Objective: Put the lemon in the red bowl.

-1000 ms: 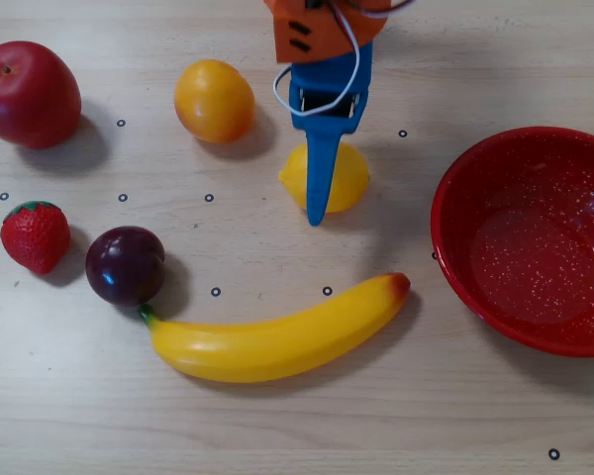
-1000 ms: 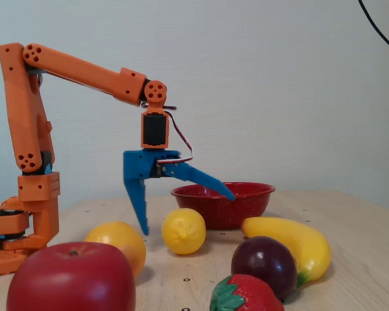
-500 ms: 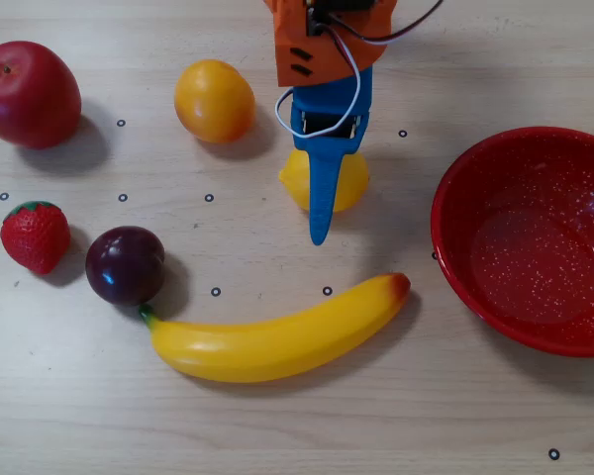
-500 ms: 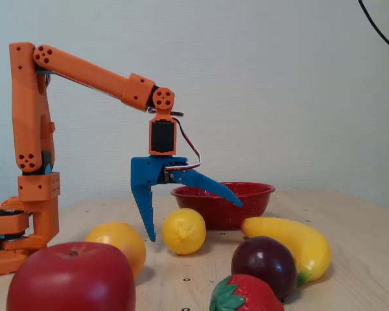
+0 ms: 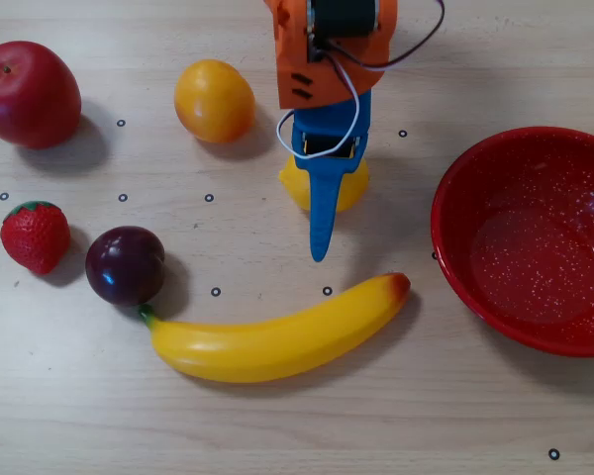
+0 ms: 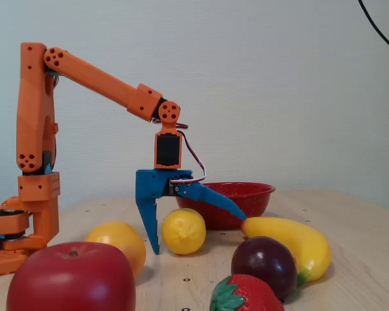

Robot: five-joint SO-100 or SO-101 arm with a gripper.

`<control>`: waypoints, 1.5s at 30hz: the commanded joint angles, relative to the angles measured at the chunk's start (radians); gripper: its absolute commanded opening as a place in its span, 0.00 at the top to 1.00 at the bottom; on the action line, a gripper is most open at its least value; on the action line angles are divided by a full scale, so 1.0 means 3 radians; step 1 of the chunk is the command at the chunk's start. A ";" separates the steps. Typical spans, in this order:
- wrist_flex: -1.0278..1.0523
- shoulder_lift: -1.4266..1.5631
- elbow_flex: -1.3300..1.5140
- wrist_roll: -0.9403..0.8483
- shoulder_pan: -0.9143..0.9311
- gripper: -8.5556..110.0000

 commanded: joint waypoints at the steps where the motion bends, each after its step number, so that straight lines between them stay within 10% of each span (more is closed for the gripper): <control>1: -0.0107 0.0107 -0.0225 -0.0051 -0.0015 0.38; 45: -0.0220 0.0189 0.0026 -0.0087 0.0102 0.52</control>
